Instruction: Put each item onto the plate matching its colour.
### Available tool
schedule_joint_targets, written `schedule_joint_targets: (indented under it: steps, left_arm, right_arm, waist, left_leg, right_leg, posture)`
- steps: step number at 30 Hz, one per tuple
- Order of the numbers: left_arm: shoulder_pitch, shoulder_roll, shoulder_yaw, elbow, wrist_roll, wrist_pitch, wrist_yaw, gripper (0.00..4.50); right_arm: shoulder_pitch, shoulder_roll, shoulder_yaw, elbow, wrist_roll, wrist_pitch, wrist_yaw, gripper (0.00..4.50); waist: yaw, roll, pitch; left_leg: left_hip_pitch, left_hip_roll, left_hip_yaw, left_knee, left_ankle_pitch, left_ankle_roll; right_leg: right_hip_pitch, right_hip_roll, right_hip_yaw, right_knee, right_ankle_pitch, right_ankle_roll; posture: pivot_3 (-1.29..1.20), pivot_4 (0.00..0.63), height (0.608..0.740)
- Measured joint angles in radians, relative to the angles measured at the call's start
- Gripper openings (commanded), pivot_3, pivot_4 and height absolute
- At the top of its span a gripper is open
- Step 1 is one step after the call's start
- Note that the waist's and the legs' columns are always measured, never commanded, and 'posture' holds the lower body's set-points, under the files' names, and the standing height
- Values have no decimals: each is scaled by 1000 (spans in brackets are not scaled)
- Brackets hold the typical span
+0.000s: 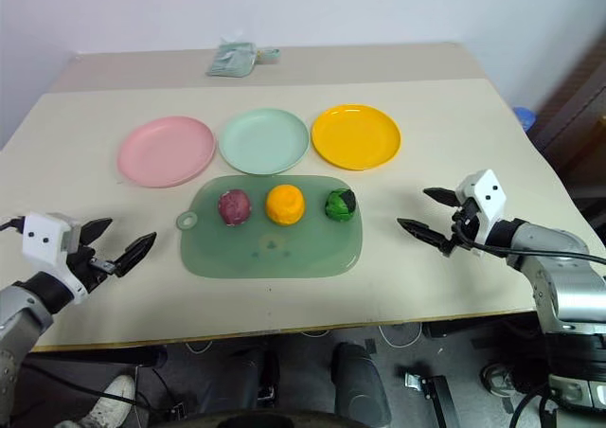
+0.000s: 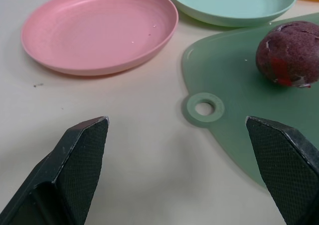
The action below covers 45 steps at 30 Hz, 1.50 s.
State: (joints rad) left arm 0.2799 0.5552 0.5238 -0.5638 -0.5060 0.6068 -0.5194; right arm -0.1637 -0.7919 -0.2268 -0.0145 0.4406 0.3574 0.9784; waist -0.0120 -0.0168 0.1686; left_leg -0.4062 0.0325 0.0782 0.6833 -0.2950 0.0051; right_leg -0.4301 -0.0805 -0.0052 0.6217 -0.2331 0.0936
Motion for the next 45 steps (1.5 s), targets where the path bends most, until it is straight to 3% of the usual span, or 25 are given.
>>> schedule_joint_targets:
  steps: [17, 23, 34, 45]
  left_arm:
    - [46, -37, -21, -66, -15, -6, 22, 4500]
    - [-39, -15, -87, -61, -26, 3, 22, 4500]
    - [-190, 10, -241, -11, -47, 45, -4, 4500]
    - [-397, 20, -439, 161, 72, -4, -34, 4500]
  right_arm:
    - [-54, 55, 50, -204, 22, 177, -141, 4426]
    - [-75, 96, 59, -261, 26, 219, -221, 4426]
    - [20, 112, 13, -434, 129, 319, -288, 4426]
    - [49, 115, 65, -540, 194, 350, -273, 4426]
  waist:
    - [0, 0, 0]
    - [3, -1, 0]
    - [1, -1, 0]
    - [5, -1, -1]
  left_leg:
    - [0, 0, 0, 0, 0, 0]
    - [0, 0, -1, 0, 0, 0]
    - [0, -1, -1, 0, 0, 0]
    - [0, -2, -1, 0, 0, 0]
  right_leg:
    - [0, 0, 0, 0, 0, 0]
    - [1, 0, 0, 0, 0, 0]
    - [1, 0, 0, 1, 0, 0]
    - [1, 1, 0, 1, 0, 0]
  posture:
    - [0, 150, 740]
    - [0, 150, 740]
    - [0, 150, 740]
    - [0, 150, 740]
